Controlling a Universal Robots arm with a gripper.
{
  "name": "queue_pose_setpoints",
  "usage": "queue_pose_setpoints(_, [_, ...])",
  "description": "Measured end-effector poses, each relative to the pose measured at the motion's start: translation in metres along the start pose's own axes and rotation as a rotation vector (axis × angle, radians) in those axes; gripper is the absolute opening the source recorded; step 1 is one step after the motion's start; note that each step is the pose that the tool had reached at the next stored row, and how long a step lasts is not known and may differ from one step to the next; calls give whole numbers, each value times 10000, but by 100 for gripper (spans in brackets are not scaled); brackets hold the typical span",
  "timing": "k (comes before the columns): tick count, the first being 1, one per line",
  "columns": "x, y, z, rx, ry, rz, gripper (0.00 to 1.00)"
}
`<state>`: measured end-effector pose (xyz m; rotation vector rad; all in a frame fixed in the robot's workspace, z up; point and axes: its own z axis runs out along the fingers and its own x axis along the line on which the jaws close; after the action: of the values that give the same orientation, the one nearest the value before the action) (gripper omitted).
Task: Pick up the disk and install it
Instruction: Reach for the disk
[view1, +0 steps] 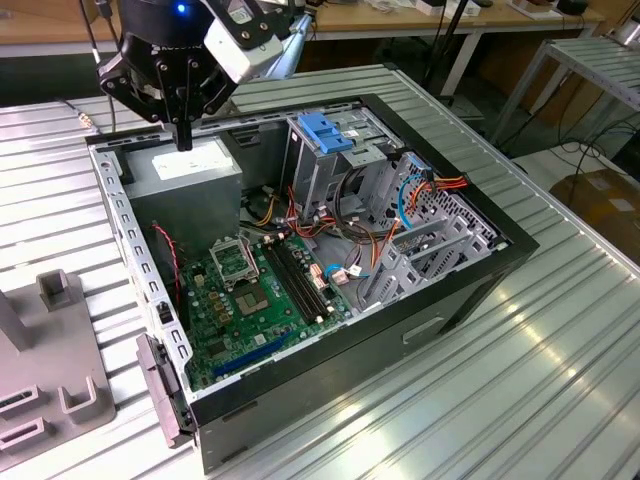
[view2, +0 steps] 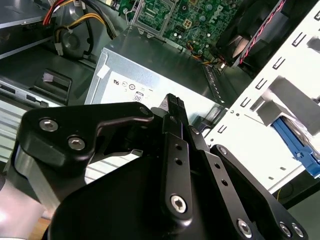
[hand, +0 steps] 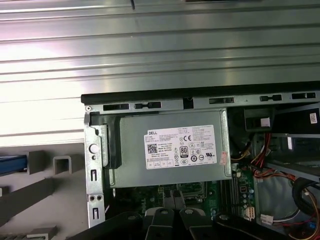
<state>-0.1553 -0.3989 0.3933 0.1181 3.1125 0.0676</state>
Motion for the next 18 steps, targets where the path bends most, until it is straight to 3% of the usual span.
queue_pose_setpoints(18, [110, -8, -3, 0, 0, 0, 10])
